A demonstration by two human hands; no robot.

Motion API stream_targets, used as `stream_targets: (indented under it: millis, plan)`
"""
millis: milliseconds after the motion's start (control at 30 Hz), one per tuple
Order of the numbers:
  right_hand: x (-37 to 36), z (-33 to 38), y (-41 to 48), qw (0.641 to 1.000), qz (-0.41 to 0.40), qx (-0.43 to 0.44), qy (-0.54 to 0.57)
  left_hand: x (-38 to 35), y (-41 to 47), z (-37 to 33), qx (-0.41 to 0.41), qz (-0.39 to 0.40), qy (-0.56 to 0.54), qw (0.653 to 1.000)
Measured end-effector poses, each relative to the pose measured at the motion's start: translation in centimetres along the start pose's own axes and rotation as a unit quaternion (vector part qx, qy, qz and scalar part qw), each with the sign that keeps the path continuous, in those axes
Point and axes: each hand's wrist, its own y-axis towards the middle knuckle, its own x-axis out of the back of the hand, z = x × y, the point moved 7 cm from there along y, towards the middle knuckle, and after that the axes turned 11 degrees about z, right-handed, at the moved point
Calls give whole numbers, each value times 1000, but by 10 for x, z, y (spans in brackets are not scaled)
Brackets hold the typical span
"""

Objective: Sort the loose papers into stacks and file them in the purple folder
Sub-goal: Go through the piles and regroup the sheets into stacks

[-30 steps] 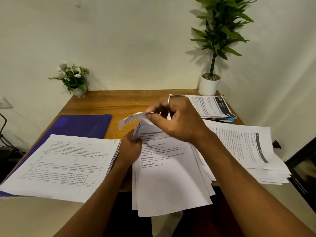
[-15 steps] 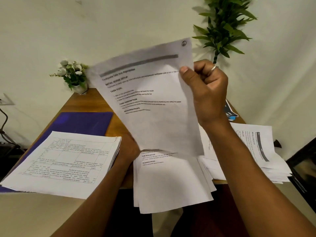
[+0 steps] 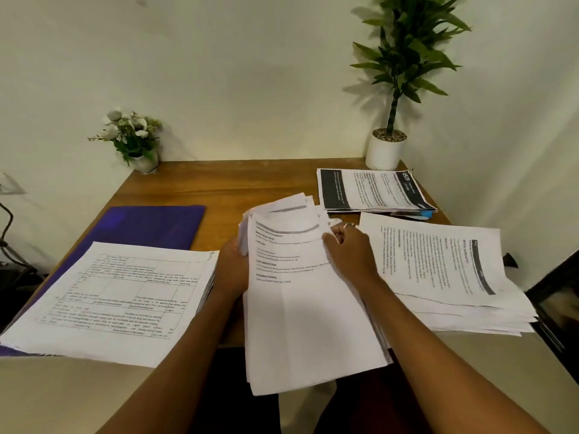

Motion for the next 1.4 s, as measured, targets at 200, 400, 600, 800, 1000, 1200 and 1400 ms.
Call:
stream_targets:
  millis: [200, 400, 600, 800, 1000, 1200, 1400]
  plan:
    - [-17, -15, -4, 987, -20, 31, -154, 6, -4, 5, 51, -45, -64, 996]
    - [-18, -19, -5, 984, -44, 46, -165, -5, -15, -17, 14, 1, -28, 1000]
    - [-15, -24, -1, 990, -73, 26, -115, -5, -10, -3, 40, 26, 31, 998]
    - [4, -40, 33, 996, -44, -72, 14, -5, -9, -8, 30, -14, 85, 996]
    - [3, -42, 44, 997, -19, -67, -15, -5, -4, -6, 29, -20, 112, 993]
    - [5, -48, 44, 996, -36, -80, -16, -3, 0, 0, 42, -17, 102, 994]
    - [8, -47, 36, 996, -68, -45, 46, -1, -2, 5, 56, -39, 68, 995]
